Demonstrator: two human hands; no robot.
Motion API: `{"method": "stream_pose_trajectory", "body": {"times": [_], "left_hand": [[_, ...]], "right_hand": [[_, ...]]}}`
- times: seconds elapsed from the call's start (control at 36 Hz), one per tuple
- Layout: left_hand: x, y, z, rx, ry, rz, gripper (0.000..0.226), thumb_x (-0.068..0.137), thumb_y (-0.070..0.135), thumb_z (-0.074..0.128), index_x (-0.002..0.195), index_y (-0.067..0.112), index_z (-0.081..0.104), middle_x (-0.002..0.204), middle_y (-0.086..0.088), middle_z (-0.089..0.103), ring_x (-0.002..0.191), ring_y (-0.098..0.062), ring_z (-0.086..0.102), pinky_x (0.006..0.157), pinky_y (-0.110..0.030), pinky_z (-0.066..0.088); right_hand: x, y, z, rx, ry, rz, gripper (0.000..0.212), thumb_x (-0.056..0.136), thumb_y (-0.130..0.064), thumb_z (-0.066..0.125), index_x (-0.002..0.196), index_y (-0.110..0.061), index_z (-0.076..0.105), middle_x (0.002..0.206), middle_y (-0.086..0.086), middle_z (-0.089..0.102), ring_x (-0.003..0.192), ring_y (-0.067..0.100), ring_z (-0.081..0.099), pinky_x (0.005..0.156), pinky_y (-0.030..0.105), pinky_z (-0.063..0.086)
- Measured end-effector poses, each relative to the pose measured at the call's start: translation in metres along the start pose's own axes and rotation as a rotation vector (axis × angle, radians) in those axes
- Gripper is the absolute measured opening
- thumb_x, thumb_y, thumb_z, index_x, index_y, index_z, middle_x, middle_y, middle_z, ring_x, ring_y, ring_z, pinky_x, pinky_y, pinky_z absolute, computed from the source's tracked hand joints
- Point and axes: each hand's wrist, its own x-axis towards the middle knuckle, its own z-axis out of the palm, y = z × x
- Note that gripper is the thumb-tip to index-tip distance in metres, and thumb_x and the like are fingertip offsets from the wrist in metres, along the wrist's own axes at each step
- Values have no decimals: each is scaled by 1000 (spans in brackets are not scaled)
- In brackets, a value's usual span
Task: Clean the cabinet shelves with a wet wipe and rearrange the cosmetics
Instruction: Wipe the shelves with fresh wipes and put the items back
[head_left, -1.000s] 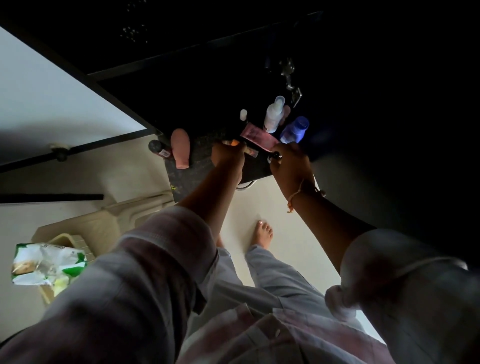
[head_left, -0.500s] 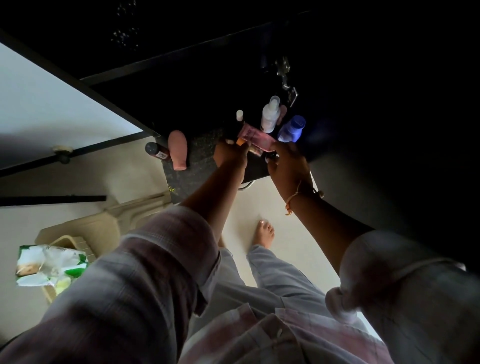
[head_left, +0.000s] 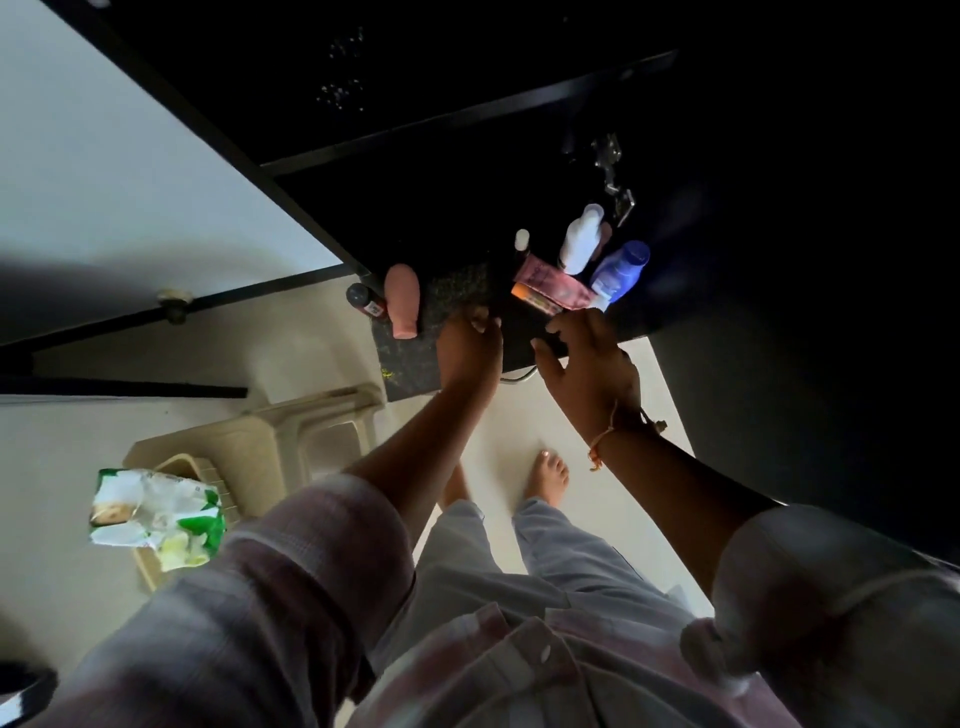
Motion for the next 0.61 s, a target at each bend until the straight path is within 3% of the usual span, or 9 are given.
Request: {"method": "stream_pose_trajectory", "body": {"times": [0.11,0.19,0.22,0.31,0.39,0.5,0.61], "left_hand": [[-6,-26,-36,35,125,7,16,96,21,52,103,11,62,100,-9,68,91,-26,64,78,-34,52],[-1,-47,-67,39,266,44,10,89,8,54,97,8,60,92,-7,61,87,-26,60,67,-12,36],[0,-53,-78,10,302,39,10,87,9,57,97,8,59,91,-5,57,86,-26,58,64,-10,32],[8,-70,-107,-61,357,68,27,86,19,66,106,9,51,101,0,46,84,-23,55,67,-24,43],[22,-79,-129,-12,339,116,45,83,20,71,120,12,46,116,-3,44,95,-23,55,82,-40,52],[40,-81,-143,34,213,192,68,82,24,74,140,20,39,135,-5,39,116,-25,51,95,-42,51],[50,-79,-146,87,102,292,65,84,25,71,142,22,42,134,-8,42,119,-24,49,93,-41,52]], "right_hand": [[12,-31,16,60,-71,-31,19,90,-33,63,97,-16,66,97,6,64,82,30,64,59,35,52],[27,-59,32,95,-195,-8,22,93,-37,58,92,-16,65,89,6,66,83,27,63,62,30,47],[32,-68,39,119,-224,10,24,93,-37,58,92,-15,65,90,7,67,84,27,63,65,32,49],[42,-94,58,145,-300,76,28,95,-38,56,102,-14,66,100,10,70,94,30,64,76,37,54],[47,-115,75,166,-324,152,32,93,-40,58,112,-16,65,108,12,69,101,31,64,80,36,56],[50,-133,93,145,-336,187,40,93,-47,57,111,-12,63,102,11,69,95,27,67,68,28,50],[52,-144,102,116,-315,252,46,91,-51,58,115,-11,60,105,10,68,96,23,67,72,29,54]]}}
